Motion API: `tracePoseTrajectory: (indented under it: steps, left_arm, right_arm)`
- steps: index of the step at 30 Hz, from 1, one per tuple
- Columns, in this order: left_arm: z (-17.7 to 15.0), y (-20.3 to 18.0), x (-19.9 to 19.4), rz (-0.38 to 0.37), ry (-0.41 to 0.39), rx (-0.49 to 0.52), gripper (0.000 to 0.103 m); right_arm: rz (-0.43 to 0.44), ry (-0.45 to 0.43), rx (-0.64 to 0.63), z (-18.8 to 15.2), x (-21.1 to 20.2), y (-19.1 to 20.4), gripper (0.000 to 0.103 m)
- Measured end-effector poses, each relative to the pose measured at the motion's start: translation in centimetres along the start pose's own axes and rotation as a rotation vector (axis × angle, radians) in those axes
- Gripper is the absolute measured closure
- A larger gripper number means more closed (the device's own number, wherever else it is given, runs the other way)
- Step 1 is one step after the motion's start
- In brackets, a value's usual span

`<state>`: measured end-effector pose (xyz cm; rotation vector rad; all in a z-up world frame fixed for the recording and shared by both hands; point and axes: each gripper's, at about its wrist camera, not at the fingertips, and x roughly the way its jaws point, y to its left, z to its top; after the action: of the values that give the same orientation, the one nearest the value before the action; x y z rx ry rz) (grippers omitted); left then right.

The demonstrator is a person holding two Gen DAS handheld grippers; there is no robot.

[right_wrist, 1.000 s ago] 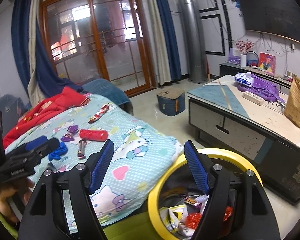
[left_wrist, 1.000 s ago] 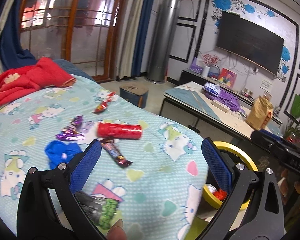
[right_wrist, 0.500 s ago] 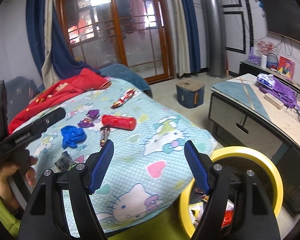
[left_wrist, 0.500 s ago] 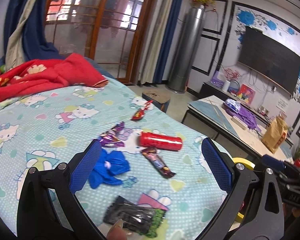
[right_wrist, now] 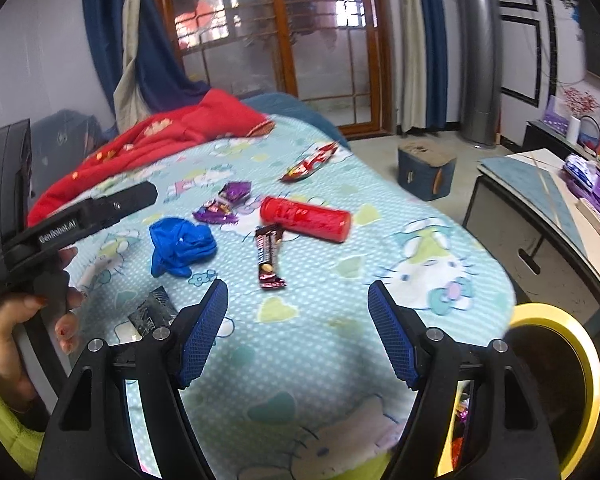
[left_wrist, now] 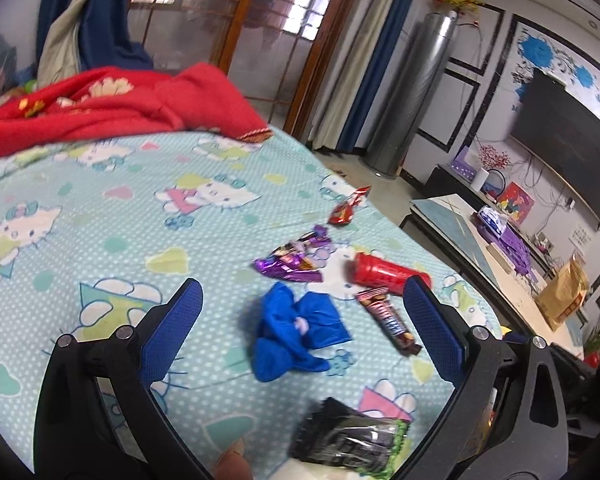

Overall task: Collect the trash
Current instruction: 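Move both open tools back to the blue glove and chocolate bar, then grasp the blue glove with the left tool while the right tool grasps the ENERGY chocolate bar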

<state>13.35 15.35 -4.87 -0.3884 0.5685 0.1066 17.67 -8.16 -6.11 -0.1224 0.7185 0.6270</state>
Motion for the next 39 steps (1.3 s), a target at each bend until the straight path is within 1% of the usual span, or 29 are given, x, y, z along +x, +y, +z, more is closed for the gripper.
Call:
tracePoseTrajectory:
  steps: [1, 3, 5, 6, 9, 13, 17, 18, 20, 22, 24, 25, 27, 28, 30, 31, 33, 37, 39]
  left_arm:
    - [0.0, 0.4, 0.2, -0.002, 0.008, -0.015, 0.011]
    - [-0.2, 1.4, 0.6, -0.01, 0.021, -0.041, 0.011]
    - [-0.3, 1.9, 1.0, -0.019, 0.035, -0.061, 0.012]
    - [-0.4, 2.2, 1.2, -0.027, 0.046, -0.073, 0.017]
    - [-0.7, 2.6, 1.9, -0.042, 0.074, -0.097, 0.027]
    - [-1.0, 2.6, 2.7, -0.07, 0.11, -0.109, 0.035]
    - [-1.3, 2.8, 3.3, -0.089, 0.14, -0.12, 0.042]
    - [-1.4, 2.9, 3.5, -0.093, 0.149, -0.122, 0.044]
    - [-1.5, 2.8, 3.7, -0.099, 0.163, -0.123, 0.048]
    - [-1.6, 2.8, 3.9, -0.105, 0.175, -0.124, 0.052]
    - [-1.7, 2.8, 4.1, -0.111, 0.186, -0.127, 0.06]
    - [-1.8, 2.9, 4.1, -0.113, 0.192, -0.129, 0.062]
    - [-1.9, 2.9, 4.3, -0.12, 0.204, -0.133, 0.071]
    - [-1.9, 2.9, 4.3, -0.121, 0.207, -0.132, 0.073]
    - [-2.0, 2.8, 4.3, -0.127, 0.214, -0.129, 0.082]
    - [-2.1, 2.7, 4.3, -0.129, 0.215, -0.126, 0.084]
    - [-2.1, 2.7, 4.2, -0.134, 0.211, -0.122, 0.091]
    - [-1.9, 2.0, 3.3, -0.134, 0.171, -0.092, 0.097]
    - [-1.7, 1.3, 2.6, -0.143, 0.14, -0.059, 0.097]
  right_arm:
    - [0.004, 0.017, -0.005, 0.1, 0.7, 0.2, 0.039]
    - [0.017, 0.05, -0.014, 0.4, 2.0, 0.6, 0.046]
    - [0.022, 0.07, -0.03, 0.5, 3.1, 1.0, 0.049]
    - [0.026, 0.078, -0.039, 0.6, 3.6, 1.1, 0.051]
    - [0.035, 0.112, -0.055, 0.8, 5.1, 1.5, 0.057]
    - [0.039, 0.137, -0.057, 1.2, 6.8, 1.8, 0.062]
    - [0.044, 0.167, -0.048, 1.2, 8.0, 1.7, 0.074]
    - [0.041, 0.17, -0.046, 1.1, 8.2, 1.6, 0.079]
    - [0.033, 0.163, -0.038, 0.9, 8.2, 1.3, 0.084]
    - [0.041, 0.16, -0.022, 0.7, 8.0, 1.1, 0.085]
    - [0.042, 0.158, -0.013, 0.5, 7.8, 1.0, 0.086]
    - [0.043, 0.156, -0.01, 0.3, 7.7, 0.9, 0.086]
    - [0.043, 0.151, -0.002, 0.0, 7.4, 0.9, 0.086]
    - [0.043, 0.148, 0.002, -0.1, 7.1, 0.8, 0.086]
    - [0.042, 0.14, 0.011, -0.5, 6.7, 0.7, 0.087]
    - [0.039, 0.135, 0.017, -0.7, 6.5, 0.6, 0.087]
    - [0.024, 0.116, 0.023, -1.0, 5.9, 0.5, 0.088]
    - [0.007, 0.08, 0.019, -1.6, 4.6, 0.4, 0.088]
    - [0.006, 0.068, 0.031, -1.6, 3.9, 0.0, 0.088]
